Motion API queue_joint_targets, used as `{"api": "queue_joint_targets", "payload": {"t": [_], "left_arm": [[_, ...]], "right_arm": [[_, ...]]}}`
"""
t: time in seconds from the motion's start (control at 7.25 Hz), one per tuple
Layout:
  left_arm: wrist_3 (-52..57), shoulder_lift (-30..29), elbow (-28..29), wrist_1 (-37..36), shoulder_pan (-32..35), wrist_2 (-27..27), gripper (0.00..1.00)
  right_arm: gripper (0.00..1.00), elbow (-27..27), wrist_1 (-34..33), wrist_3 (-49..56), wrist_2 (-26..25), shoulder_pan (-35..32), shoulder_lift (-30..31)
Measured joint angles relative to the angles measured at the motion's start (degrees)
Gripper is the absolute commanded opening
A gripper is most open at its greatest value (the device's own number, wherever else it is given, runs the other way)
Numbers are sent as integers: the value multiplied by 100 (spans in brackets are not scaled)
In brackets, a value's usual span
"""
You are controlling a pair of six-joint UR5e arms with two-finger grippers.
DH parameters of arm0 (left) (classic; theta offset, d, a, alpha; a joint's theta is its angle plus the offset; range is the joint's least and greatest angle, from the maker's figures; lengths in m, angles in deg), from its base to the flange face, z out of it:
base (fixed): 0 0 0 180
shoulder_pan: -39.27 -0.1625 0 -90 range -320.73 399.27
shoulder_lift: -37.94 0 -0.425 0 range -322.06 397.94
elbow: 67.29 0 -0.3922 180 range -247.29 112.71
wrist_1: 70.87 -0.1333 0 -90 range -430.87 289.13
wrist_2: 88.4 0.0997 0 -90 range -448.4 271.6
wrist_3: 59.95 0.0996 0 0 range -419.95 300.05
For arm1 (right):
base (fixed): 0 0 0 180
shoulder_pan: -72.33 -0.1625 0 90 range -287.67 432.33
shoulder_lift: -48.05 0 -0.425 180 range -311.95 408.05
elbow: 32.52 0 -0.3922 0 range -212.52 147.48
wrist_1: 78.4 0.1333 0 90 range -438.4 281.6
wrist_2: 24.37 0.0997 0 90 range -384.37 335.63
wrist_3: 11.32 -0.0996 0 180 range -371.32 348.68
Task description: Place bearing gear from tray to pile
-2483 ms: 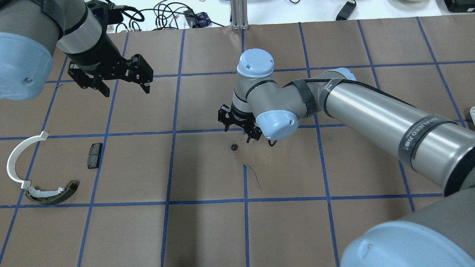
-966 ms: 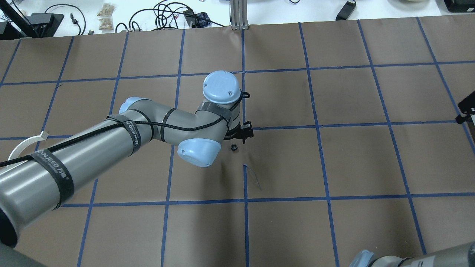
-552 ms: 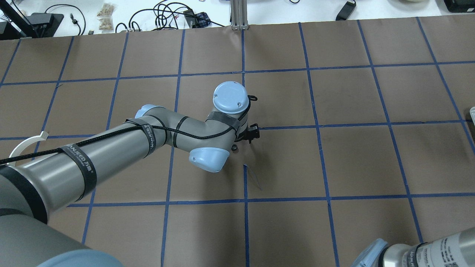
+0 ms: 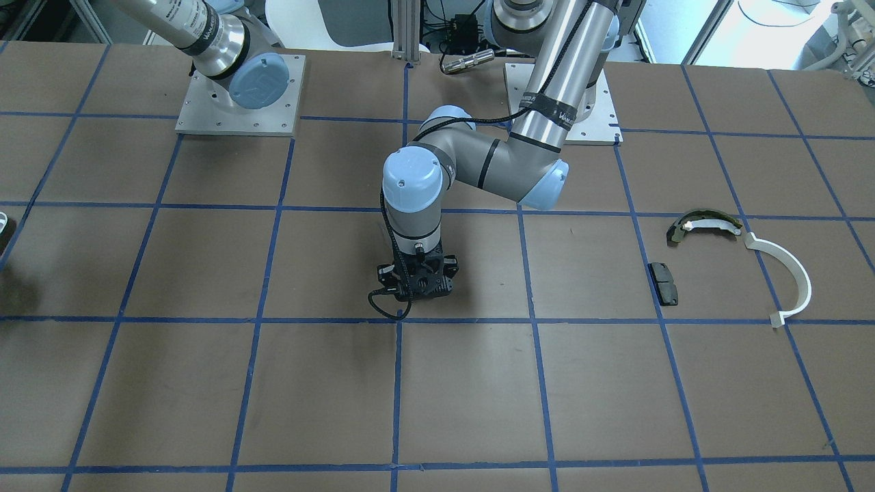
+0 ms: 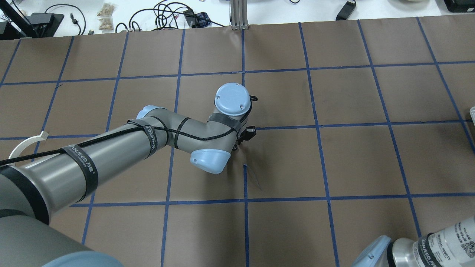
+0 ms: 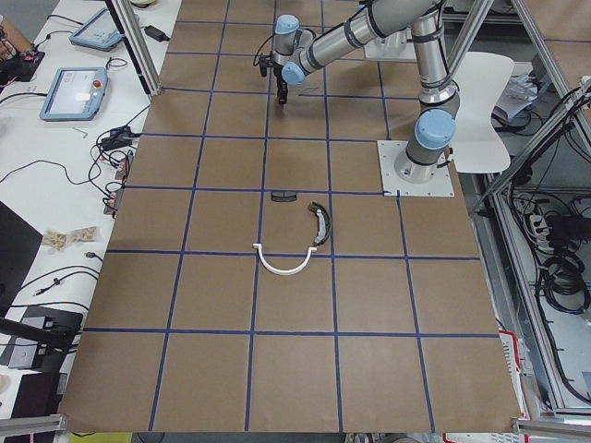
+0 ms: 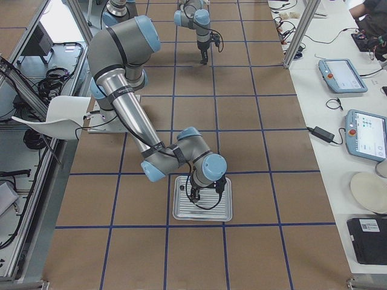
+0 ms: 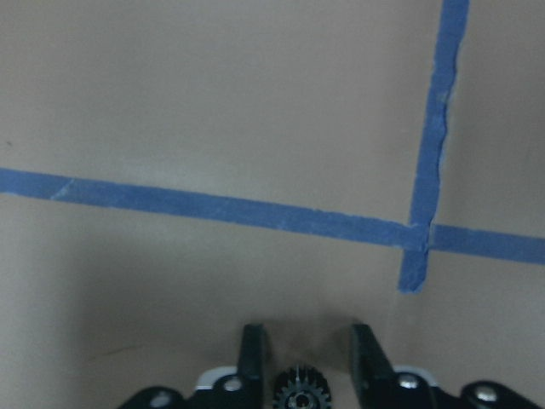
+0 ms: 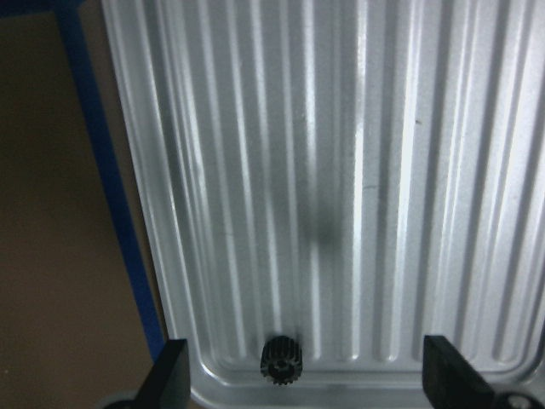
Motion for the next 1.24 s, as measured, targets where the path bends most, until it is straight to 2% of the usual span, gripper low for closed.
{"api": "queue_joint_targets", "payload": {"t": [0.14,0.28,0.55,0.69,0.83,0.97,1.24], "left_arm": [[115,4,-2,63,0,5,15],[183,20,6,153,-3,8,16],[367,144,41,310,-40,8,17],[520,253,126,450,-100,11,26],[656,334,215,534,-224,7,89],[712,351,251,577,-338,-9,94],[653,264,162,603,-318,-125,94]], "right_arm": [[62,49,-61,-23,-61,2,-80],[58,137,-64,-67,-194,3,-96],[57,290,8,-222,-537,4,-86],[57,326,24,-252,-608,4,-81],[57,344,39,-259,-661,4,-78],[57,354,52,-252,-715,4,-78],[57,359,54,-231,-751,4,-88]]}}
